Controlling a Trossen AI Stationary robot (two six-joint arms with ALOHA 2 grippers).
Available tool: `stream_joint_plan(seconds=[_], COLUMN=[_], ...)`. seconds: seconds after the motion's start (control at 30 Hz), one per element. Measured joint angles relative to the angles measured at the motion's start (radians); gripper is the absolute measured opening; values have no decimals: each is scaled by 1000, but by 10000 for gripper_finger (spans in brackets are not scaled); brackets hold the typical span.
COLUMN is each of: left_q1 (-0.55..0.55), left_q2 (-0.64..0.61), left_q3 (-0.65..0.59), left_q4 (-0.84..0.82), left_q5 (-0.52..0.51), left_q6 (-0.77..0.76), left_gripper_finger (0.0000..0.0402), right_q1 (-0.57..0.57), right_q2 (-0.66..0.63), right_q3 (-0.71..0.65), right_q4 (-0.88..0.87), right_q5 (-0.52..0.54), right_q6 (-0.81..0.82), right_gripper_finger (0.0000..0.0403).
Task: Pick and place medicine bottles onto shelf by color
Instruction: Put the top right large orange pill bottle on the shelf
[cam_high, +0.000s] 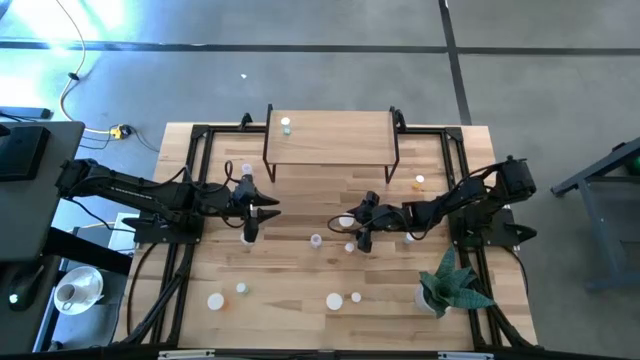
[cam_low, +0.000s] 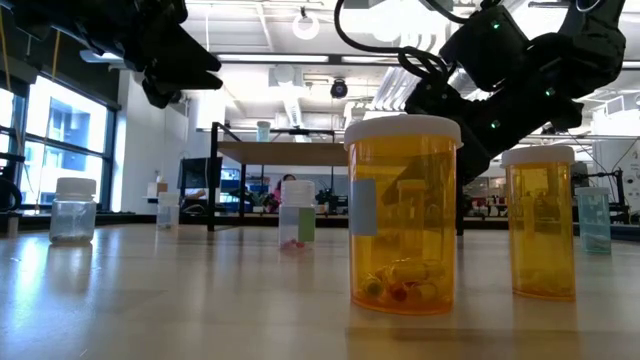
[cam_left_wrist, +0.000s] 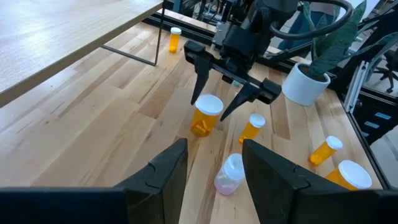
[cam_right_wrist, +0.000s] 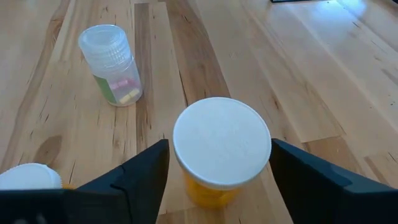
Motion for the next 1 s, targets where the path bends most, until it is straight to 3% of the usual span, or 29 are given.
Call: stream_joint_plan(seconds=[0.63,1.0], left_q1=[0,0], left_q2=[0,0], left_q3=[0,0], left_q4=[0,0], left_q5=[0,0], left_q6=[0,0], left_gripper_finger=[145,145], right_q1=[0,0], right_q2=[0,-9], right_q3=[0,-1], right_q4=[0,5], right_q5=[0,0], right_q6=[0,-1], right_gripper_finger=[204,200])
